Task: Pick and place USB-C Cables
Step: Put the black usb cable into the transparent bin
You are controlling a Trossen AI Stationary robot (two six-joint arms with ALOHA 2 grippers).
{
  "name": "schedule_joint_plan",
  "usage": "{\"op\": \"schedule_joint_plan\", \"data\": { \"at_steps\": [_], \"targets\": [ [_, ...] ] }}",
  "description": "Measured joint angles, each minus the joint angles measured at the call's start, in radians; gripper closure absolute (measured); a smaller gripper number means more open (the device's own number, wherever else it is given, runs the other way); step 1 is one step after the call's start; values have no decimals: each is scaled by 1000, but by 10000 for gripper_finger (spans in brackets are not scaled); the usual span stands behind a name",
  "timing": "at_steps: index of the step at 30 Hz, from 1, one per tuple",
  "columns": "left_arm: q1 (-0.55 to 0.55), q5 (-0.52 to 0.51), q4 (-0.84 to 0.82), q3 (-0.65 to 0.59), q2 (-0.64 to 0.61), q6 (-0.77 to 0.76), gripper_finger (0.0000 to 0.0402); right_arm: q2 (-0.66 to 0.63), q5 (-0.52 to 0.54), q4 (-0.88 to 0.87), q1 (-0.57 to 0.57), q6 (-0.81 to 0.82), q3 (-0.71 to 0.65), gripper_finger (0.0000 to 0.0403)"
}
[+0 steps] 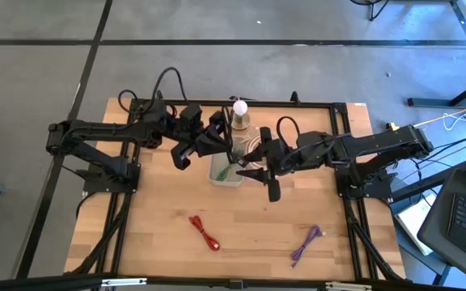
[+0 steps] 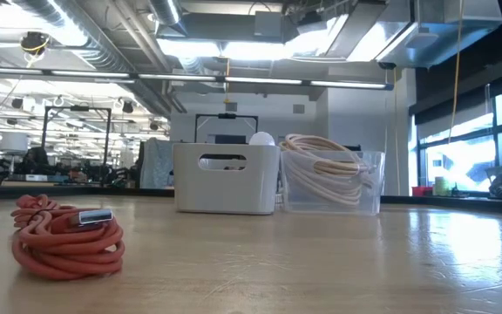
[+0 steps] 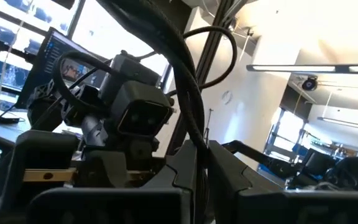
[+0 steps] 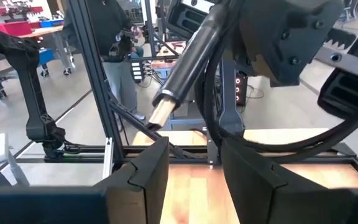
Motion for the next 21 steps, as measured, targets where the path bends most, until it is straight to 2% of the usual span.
{"op": "schedule_joint_plan", "data": {
  "at_steps": [6, 21],
  "targets": [
    [-6, -2, -7, 0, 0, -4, 386, 0, 1, 17, 0, -51, 0, 251],
    [-5, -4, 19, 2, 27, -16, 386, 13, -3, 76, -29, -51, 0, 251]
  ]
}}
